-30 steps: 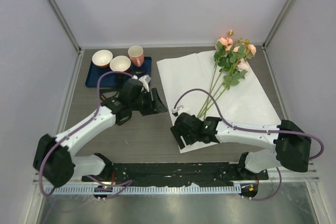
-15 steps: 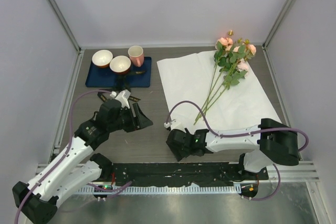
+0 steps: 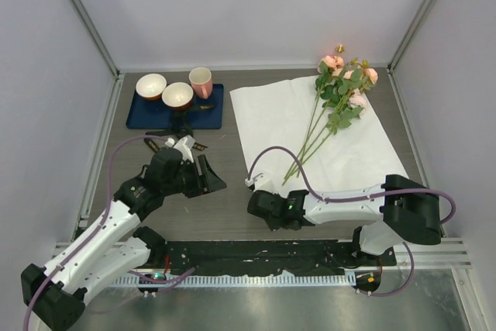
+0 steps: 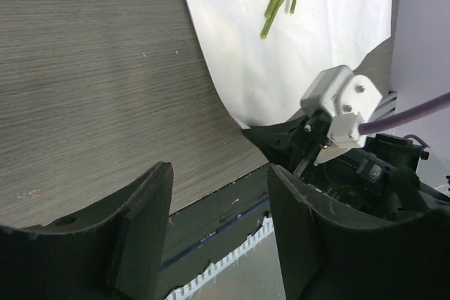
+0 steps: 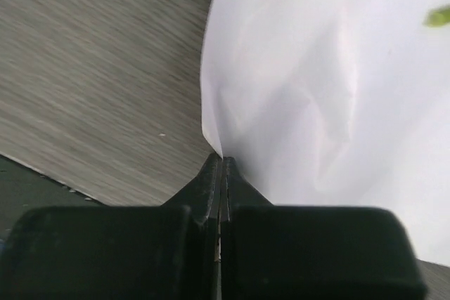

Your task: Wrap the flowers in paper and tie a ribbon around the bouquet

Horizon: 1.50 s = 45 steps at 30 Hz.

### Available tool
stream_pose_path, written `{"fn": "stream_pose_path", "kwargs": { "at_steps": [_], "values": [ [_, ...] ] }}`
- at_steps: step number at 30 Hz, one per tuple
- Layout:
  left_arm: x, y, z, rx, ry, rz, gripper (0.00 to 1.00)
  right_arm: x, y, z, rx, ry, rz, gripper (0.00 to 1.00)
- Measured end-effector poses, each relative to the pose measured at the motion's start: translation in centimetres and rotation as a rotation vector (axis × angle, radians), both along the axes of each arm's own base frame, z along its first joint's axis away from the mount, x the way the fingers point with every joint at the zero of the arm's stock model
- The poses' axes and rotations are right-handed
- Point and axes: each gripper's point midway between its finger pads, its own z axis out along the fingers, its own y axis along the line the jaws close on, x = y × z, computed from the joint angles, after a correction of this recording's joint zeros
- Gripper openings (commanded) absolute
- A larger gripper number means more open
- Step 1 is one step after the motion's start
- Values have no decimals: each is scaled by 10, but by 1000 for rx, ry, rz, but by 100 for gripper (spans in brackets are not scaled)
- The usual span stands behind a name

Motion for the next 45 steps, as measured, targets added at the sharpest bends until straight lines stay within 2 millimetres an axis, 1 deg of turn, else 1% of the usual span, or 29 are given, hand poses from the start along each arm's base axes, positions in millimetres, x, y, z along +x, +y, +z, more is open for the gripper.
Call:
{"fn": "stream_pose_path", "kwargs": {
  "at_steps": [3,4,6,8,10,11,15,17,19,21,23,28,33,34,36,37,39,43,45],
  "values": [
    [1,-4,-10,9,36,-10,58,6,-16,5,-75,-24,-29,0],
    [3,-6,-14,11,49,-15,57,10,-18,9,-91,-33,-39,0],
    [5,-10,-19,14,72,-18,54,22,-22,23,-115,-53,-77,0],
    [9,-15,-23,9,86,-17,52,45,-26,41,-120,-83,-137,0],
    [14,-19,-26,3,93,-19,52,74,-37,57,-133,-116,-205,0],
    [17,-22,-27,-1,96,-21,52,93,-47,67,-144,-136,-251,0],
    [29,-34,-38,-4,136,-22,52,153,-90,91,-227,-201,-368,0],
    [36,-41,-42,-2,153,-27,51,179,-108,100,-279,-228,-381,0],
    [47,-51,-42,-11,162,-39,50,206,-120,107,-322,-256,-377,0],
    [57,-61,-41,-21,169,-53,49,229,-125,109,-346,-279,-344,0],
    [70,-75,-40,-40,172,-73,48,247,-128,108,-361,-293,-305,0],
    [90,-97,-46,-75,194,-95,47,273,-127,99,-368,-291,-201,0],
    [106,-116,-47,-106,201,-112,41,284,-126,88,-362,-272,-125,0],
    [110,-121,-47,-114,200,-115,35,286,-126,85,-359,-267,-110,0],
    [121,-132,-45,-137,188,-125,32,289,-126,82,-351,-264,-91,0],
    [123,-135,-45,-143,185,-126,29,291,-126,81,-345,-263,-85,0],
    [132,-144,-47,-165,189,-127,26,294,-129,80,-336,-265,-81,0],
    [154,-166,-59,-193,195,-133,20,299,-130,76,-322,-266,-65,0],
    [162,-173,-69,-203,210,-127,20,301,-129,72,-320,-264,-52,0]
  ]
}}
